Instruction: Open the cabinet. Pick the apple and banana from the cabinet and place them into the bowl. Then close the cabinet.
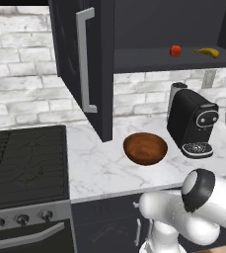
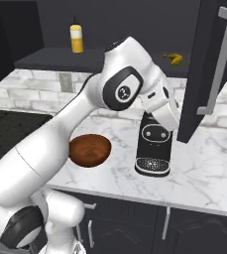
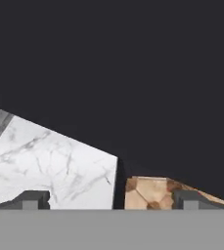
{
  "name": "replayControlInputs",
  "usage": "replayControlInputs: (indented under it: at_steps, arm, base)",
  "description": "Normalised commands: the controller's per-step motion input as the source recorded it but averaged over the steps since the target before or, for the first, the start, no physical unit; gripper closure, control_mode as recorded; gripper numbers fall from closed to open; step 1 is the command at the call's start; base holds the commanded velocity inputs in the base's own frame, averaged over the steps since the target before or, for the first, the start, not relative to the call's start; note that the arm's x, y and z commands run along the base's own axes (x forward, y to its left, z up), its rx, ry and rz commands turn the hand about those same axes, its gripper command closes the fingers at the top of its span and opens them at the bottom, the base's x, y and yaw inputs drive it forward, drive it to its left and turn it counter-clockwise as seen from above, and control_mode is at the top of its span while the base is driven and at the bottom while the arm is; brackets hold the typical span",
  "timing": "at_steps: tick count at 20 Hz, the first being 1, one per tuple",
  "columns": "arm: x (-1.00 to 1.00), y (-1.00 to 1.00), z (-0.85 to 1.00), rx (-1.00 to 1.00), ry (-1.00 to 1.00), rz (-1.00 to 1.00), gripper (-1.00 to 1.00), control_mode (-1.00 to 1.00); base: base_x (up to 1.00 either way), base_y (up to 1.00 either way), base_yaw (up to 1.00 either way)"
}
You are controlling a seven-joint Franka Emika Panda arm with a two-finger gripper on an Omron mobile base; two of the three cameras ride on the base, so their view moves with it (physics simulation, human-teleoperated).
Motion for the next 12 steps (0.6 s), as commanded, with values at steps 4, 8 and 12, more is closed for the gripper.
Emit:
replayControlInputs:
  at_steps: [4,8,12]
  arm:
    - [0.00,-0.25,0.00,0.04,-0.02,0.01,-1.00,-1.00]
    - [-0.53,0.75,0.17,-0.07,-0.16,0.00,-1.00,-1.00]
    - [-0.71,1.00,0.95,-0.14,-0.16,0.01,-1.00,-1.00]
  base:
    - [0.00,0.00,0.00]
    - [0.00,0.00,0.00]
    - [0.00,0.00,0.00]
